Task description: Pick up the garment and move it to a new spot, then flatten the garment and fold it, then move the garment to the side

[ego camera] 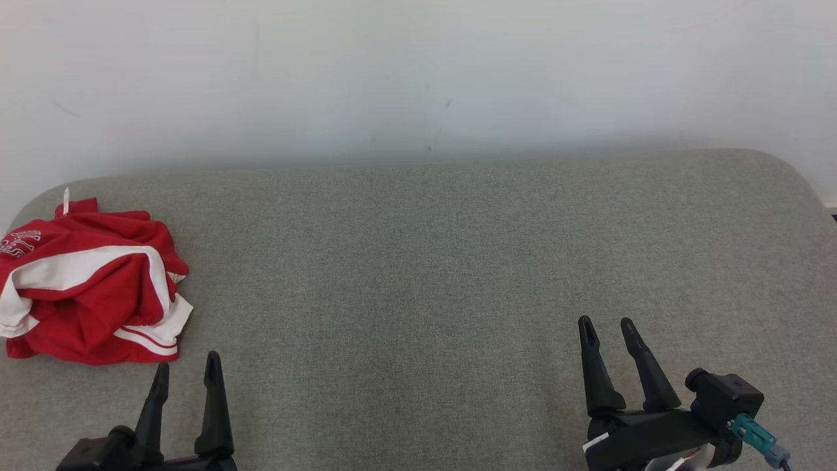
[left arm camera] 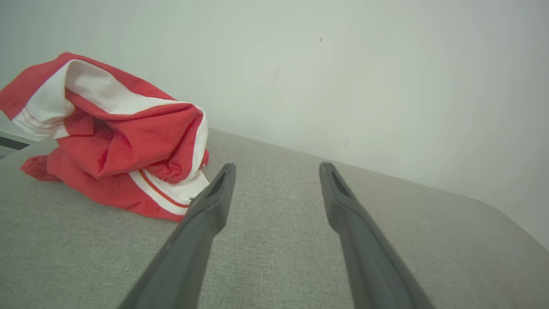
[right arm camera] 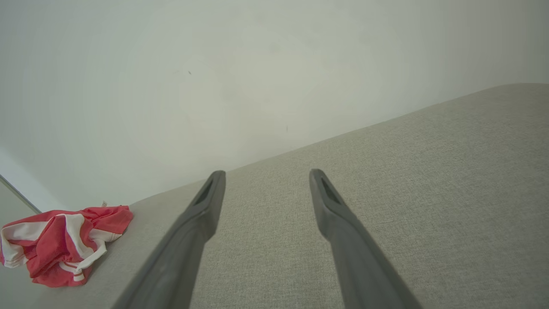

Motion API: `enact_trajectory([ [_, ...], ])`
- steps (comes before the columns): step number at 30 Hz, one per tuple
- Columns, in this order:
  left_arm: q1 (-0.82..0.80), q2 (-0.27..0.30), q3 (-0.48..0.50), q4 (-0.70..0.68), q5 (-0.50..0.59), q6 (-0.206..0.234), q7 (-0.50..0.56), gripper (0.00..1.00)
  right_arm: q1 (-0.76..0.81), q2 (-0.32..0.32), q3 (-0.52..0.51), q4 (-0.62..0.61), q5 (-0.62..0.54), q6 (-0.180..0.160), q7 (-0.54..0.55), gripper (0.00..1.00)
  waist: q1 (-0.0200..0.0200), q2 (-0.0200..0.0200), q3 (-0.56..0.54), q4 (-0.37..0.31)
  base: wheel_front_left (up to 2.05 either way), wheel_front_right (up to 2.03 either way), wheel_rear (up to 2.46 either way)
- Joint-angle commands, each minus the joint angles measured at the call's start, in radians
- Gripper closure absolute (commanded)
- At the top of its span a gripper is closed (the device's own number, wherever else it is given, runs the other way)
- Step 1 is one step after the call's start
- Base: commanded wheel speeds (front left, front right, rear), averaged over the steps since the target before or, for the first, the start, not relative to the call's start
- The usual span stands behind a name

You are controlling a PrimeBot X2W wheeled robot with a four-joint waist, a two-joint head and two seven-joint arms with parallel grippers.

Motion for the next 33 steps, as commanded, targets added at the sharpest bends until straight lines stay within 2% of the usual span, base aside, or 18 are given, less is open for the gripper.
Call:
enact_trajectory([
  [1,0.006,0.007,-0.004,-0.004,0.035,0.002,-0.012,0.0,-0.01,0.0,0.005,-0.012,-0.035,-0.001,-0.012,0.0,0.0,0.0,0.0,-0.001,0.0,0.0,0.0],
  [15,0.013,0.009,0.0,-0.008,0.154,0.003,-0.045,0.0,-0.012,0.0,0.011,-0.009,-0.169,-0.002,-0.043,0.0,0.0,0.0,-0.001,-0.003,0.0,0.0,0.0],
  [33,0.039,0.027,0.026,-0.023,0.237,-0.028,-0.08,0.0,0.015,0.0,-0.05,-0.011,-0.263,-0.002,-0.079,0.0,0.0,0.0,-0.01,0.0,0.0,0.0,0.0],
])
